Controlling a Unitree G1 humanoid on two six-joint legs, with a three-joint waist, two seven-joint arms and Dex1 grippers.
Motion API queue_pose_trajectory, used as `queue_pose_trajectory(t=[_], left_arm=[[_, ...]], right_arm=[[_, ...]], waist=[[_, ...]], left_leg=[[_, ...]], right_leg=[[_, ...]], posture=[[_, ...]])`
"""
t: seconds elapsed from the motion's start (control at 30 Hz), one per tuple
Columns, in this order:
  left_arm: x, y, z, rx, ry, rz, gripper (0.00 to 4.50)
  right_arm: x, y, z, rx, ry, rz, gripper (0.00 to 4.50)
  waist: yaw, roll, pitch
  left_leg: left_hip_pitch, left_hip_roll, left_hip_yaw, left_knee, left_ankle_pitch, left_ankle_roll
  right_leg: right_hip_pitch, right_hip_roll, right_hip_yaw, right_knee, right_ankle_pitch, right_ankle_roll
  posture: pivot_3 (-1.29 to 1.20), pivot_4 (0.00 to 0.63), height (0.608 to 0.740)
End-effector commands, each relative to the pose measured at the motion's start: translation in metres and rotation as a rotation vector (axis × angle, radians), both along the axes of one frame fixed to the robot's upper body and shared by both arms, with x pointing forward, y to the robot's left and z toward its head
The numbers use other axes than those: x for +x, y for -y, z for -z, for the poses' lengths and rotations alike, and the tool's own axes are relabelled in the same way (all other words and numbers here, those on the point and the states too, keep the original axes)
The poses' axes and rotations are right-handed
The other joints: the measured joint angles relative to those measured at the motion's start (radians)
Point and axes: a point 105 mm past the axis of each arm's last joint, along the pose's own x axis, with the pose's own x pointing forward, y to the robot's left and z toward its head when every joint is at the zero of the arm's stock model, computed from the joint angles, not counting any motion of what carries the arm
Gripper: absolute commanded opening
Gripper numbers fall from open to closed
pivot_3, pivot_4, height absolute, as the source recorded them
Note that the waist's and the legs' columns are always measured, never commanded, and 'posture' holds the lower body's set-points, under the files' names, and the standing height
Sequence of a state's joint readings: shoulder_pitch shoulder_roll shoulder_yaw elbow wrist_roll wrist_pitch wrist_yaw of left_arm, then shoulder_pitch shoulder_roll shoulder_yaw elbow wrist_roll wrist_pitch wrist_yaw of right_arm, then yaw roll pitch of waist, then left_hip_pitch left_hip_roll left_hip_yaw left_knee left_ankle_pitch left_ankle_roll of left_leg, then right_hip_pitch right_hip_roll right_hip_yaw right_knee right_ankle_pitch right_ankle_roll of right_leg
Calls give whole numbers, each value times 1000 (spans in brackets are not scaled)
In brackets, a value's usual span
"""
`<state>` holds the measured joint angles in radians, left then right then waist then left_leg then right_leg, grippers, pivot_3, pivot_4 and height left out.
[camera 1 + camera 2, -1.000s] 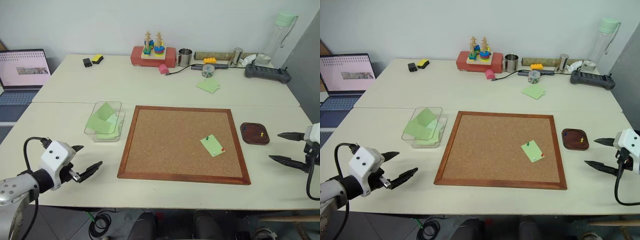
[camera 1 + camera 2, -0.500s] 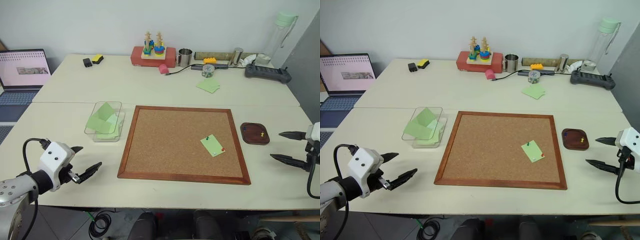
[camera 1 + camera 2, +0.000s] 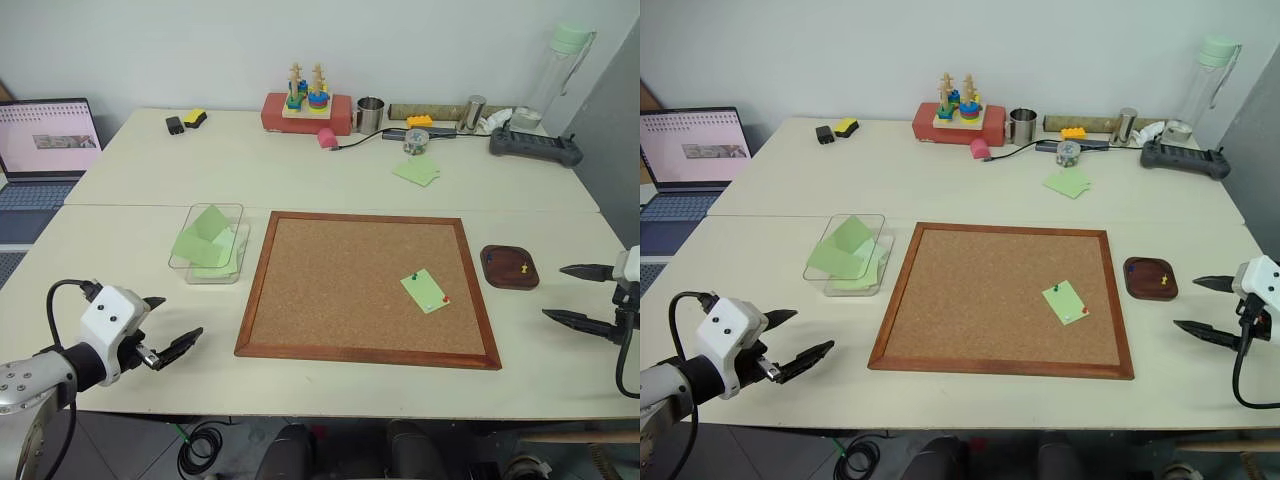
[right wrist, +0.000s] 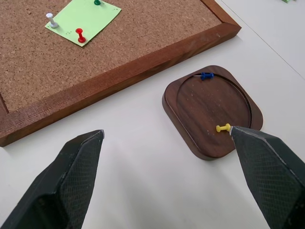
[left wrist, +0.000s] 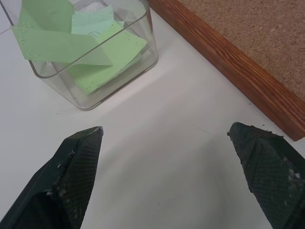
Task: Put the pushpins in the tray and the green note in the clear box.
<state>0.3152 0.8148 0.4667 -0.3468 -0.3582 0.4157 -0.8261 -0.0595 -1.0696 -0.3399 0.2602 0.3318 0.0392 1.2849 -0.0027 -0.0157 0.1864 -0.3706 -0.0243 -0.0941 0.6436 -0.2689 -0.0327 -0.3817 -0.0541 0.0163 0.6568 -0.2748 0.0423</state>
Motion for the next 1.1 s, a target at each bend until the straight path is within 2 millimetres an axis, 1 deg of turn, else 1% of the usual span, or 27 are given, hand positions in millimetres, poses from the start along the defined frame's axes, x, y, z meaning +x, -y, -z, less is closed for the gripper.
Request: queue_pose_trajectory(t=[0.03,0.17,0.23,0.27,0.3,0.33,0.37,0.5,0.57,0.6,0.7,0.8,0.83,0.93,1.03,1.1], left_arm=[[4,10,-18,-33,57,50,4500],[9,28,-34,-107,92,121,4500],[9,35,-39,-128,97,152,4500],[10,43,-43,-134,105,185,4332],[12,55,-47,-145,113,232,4332],[13,70,-51,-154,121,285,4121],[14,79,-53,-159,124,319,3926],[26,122,-53,-178,150,432,3156],[31,134,-52,-188,158,456,2868],[34,141,-51,-204,160,462,2868],[41,159,-46,-220,162,498,2351],[57,178,-37,-238,181,505,1952],[61,184,-33,-235,181,510,1694],[71,193,-18,-208,180,505,1256],[79,201,-10,-234,188,496,652],[81,207,-3,-252,182,505,293]], right_arm=[[1,3,-13,-31,44,-3,4465],[-1,0,-13,-27,45,-9,4465],[-3,-1,-13,-26,45,-11,4465],[-4,-2,-13,-23,44,-13,4487],[-5,-4,-13,-19,45,-16,4487],[-6,-7,-14,-13,47,-20,4500],[-7,-9,-14,-8,49,-22,4500],[-11,-21,-20,37,69,-30,4500],[-12,-27,-23,54,75,-36,4500],[-13,-32,-25,69,81,-40,4500],[-15,-45,-32,106,93,-56,4500],[-13,-65,-36,154,108,-88,4500],[-13,-73,-36,170,111,-103,4500],[-10,-92,-36,212,120,-129,4500],[-3,-105,-34,243,121,-134,4500],[5,-116,-29,232,114,-137,4500]], waist=[[0,0,0],[0,0,0],[0,0,0],[0,0,0],[0,0,0],[0,0,0],[1,0,0],[2,0,0],[2,0,0],[0,0,0],[-2,0,0],[0,0,0],[1,0,0],[0,-1,0],[0,-1,0],[0,-1,0]], left_leg=[[0,0,0,0,0,0],[0,0,0,0,0,0],[0,0,0,1,0,0],[0,0,0,1,0,0],[0,0,0,1,0,0],[0,0,0,0,0,0],[0,0,0,0,0,0],[0,-1,1,2,0,0],[1,-1,1,1,0,0],[1,-2,1,1,0,0],[2,-1,2,2,0,0],[2,-1,3,2,0,0],[2,-1,3,2,0,0],[2,-1,3,2,0,0],[1,-1,3,2,0,0],[1,-2,3,2,0,0]], right_leg=[[0,0,0,0,0,0],[0,0,0,0,0,0],[0,0,0,0,0,0],[0,0,0,0,0,0],[0,0,0,0,0,0],[0,0,0,0,0,0],[0,0,0,1,0,0],[2,1,-1,1,1,1],[2,1,1,1,1,2],[2,2,0,1,1,2],[2,3,1,2,1,2],[3,4,1,2,1,2],[2,4,1,2,1,3],[3,4,1,2,2,3],[2,4,1,2,2,3],[2,4,1,2,2,4]], posture=[[0,150,740],[0,150,740],[0,150,740],[0,150,740],[0,150,740],[0,150,740],[0,150,740],[0,150,740],[0,150,740],[0,150,740],[0,150,740],[0,150,740],[0,150,740],[0,150,740],[0,150,740],[0,150,740]])
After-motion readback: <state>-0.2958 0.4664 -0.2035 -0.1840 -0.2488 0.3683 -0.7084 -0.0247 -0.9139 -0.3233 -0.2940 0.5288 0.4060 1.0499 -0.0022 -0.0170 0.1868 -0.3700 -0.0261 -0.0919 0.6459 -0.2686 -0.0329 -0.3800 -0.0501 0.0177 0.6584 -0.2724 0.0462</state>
